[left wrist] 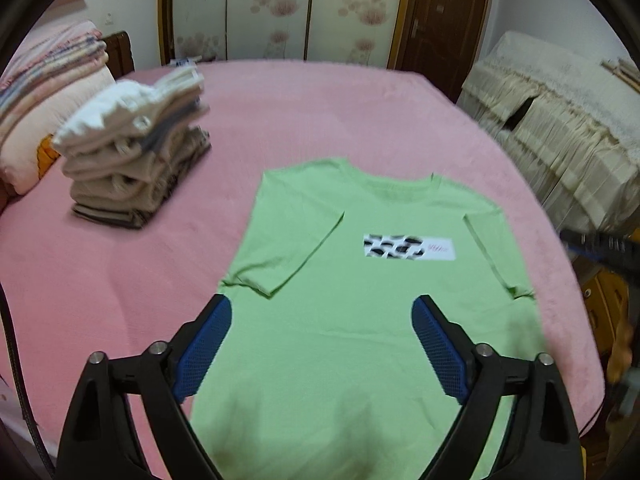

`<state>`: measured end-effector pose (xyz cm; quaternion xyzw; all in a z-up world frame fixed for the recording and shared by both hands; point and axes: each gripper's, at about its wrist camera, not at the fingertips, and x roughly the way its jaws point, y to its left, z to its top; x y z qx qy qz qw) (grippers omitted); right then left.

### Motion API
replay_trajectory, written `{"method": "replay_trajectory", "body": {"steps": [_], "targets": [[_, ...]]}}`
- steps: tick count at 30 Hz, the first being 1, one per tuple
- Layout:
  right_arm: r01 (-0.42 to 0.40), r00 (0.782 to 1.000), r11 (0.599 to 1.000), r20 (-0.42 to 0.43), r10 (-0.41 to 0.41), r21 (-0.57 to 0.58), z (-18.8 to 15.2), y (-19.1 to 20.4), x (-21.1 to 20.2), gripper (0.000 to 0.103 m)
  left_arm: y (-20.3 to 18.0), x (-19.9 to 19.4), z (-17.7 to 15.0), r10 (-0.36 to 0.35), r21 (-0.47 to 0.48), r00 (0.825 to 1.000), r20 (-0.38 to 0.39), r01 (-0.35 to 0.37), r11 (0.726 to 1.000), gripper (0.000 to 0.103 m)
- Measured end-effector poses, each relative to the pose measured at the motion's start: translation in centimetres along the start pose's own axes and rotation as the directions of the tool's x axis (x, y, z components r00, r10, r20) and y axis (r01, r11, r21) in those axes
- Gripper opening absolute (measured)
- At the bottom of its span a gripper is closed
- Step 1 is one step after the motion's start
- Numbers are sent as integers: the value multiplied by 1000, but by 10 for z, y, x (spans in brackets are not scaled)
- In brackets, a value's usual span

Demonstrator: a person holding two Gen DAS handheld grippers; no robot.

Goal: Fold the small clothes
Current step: 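Release the folded side and lift the right gripper away, then move both grippers toward the shirt hem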

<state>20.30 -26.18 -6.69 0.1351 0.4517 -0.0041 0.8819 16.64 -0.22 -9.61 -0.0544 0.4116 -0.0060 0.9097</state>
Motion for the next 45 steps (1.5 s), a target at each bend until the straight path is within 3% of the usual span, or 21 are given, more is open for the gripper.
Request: {"method": "replay_trajectory", "body": {"steps": [11,13,22,31,45], "targets": [[-53,995,997,80,57,-54,-45,47,-102,32,4,-104,1,-19,13,988,154,17,1000,102],[-48,994,997,96,54,-59,-52,53,-114,36,5,-120,-1,-19,12,986,166,17,1000,102],[-39,986,997,157,49,-66,-89,64,-164,37,13,-163,-16,-12,21,981,194,8,1000,102],[-26,978,997,204,39,-66,-130,66,-200,51,24,-193,-40,-27,36,980,195,21,999,102],[-29,968,998,246,40,-48,-183,57,-214,53,31,-198,-86,-6,72,989,147,-5,997,102]]}}
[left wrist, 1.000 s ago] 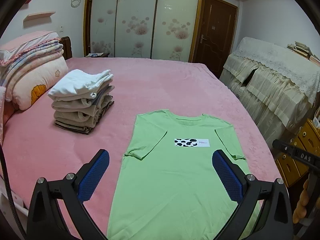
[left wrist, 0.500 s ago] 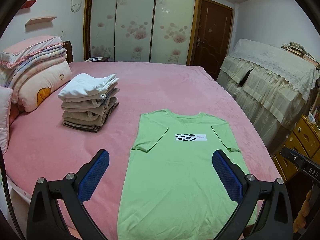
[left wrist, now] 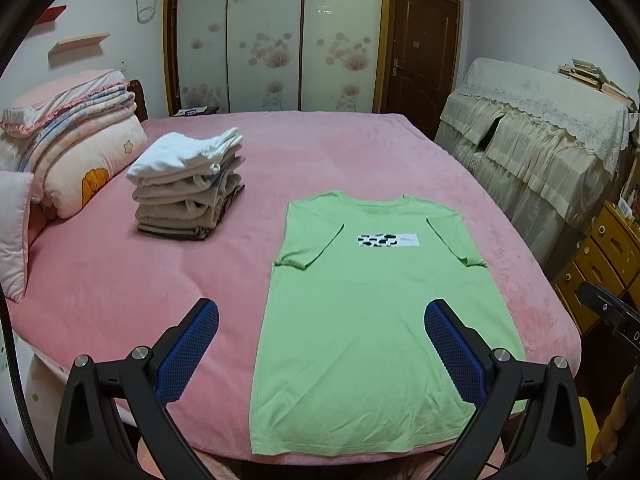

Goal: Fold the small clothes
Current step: 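Move both grippers toward the shirt hem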

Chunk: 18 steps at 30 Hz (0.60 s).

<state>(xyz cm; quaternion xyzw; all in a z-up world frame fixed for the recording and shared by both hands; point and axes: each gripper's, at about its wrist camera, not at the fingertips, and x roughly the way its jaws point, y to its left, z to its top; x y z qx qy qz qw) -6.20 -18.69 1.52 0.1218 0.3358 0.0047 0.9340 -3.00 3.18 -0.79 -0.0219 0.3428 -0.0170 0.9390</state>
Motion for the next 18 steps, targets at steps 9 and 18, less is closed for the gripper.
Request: {"method": "replay_trajectory", "body": {"steps": [9,18], "targets": [[60,997,998,-41,-60,-10,-23,-5,13,53,18,18,-17,-31,-71,998,-56,27,997,102],[82,990,996,-110,-84,-17,-46,-10,35,53,27,59,-49,-27,-62,987,-158,17,998,102]]}}
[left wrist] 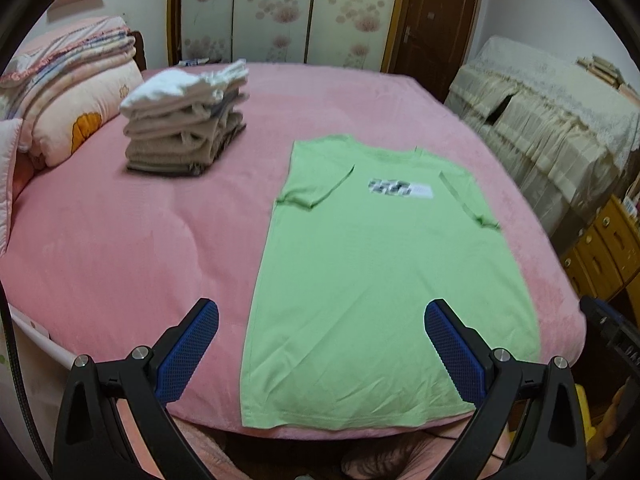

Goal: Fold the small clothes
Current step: 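Move both grippers toward the shirt hem, then lower both grippers onto the hem and grasp it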

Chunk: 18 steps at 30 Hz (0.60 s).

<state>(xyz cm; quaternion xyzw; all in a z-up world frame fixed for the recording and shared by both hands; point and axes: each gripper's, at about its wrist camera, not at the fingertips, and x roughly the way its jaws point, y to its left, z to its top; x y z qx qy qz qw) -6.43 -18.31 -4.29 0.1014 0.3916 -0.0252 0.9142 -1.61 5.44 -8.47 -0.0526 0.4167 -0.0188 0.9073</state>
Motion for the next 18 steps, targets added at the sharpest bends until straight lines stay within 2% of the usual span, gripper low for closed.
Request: {"method": "replay_trajectory", "body": {"steps": [4,9,14,18], "targets": [[6,999,1000,-38,-6,-6,-10,-2,15,53,7,22,-17,25,21,1000,-4,-25,999,102],[13,997,1000,-81,-13,-7,-22,-7,31,53,18,56,-33,35,28,996,-81,-33,999,102],[26,992,1000,-120,-27,-13,-33,-11,45,53,36,89,-42,-55,-64,975,-217,42,997,102],[34,988,999,-149,-35,-12,-42,-15,53,53,43,105,-50,-51,-86,959,-280,28,996,102]]}}
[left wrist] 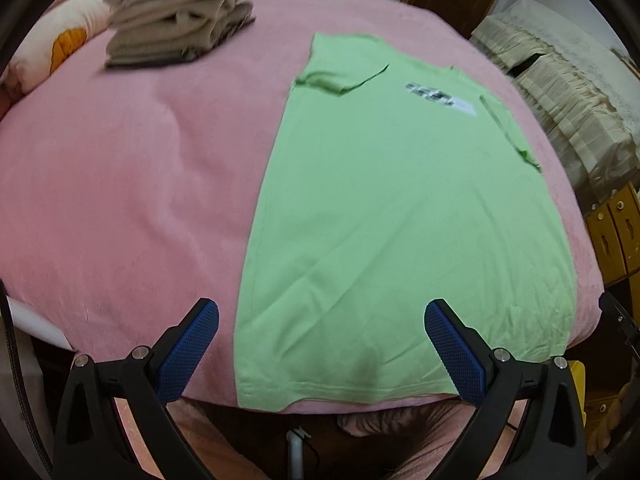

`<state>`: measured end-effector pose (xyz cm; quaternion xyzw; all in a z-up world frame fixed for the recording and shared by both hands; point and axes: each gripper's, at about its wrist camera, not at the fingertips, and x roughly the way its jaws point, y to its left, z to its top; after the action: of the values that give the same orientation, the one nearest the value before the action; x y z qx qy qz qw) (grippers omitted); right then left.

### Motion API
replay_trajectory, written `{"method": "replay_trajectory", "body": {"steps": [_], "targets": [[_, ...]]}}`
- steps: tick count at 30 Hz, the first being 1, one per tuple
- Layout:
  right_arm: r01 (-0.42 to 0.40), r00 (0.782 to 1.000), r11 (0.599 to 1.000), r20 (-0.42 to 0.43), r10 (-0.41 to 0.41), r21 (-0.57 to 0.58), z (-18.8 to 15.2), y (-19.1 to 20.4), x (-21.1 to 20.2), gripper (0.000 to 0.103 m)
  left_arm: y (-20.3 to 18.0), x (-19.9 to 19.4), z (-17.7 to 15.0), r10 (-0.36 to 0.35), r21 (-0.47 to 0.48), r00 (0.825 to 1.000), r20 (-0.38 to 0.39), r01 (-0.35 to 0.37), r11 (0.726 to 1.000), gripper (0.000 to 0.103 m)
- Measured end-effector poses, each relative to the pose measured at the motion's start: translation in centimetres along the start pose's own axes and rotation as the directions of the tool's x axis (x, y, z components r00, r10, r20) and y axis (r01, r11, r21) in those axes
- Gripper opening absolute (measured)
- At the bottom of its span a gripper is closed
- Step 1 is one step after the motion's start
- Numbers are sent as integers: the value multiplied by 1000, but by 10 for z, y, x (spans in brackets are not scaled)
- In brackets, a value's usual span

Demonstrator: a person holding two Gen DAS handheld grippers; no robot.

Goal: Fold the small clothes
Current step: 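Lower both grippers onto the hem and grasp it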

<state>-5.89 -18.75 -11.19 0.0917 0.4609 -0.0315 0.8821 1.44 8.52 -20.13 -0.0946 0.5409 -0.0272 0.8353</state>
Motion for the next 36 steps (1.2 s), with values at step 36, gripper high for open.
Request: {"method": "replay_trajectory", "body": {"steps": [36], "targets": [[33,998,999,-60,-31,34,-27,-48,34,53,32,27,-28,-116,12,990,-77,117,993,102]]}}
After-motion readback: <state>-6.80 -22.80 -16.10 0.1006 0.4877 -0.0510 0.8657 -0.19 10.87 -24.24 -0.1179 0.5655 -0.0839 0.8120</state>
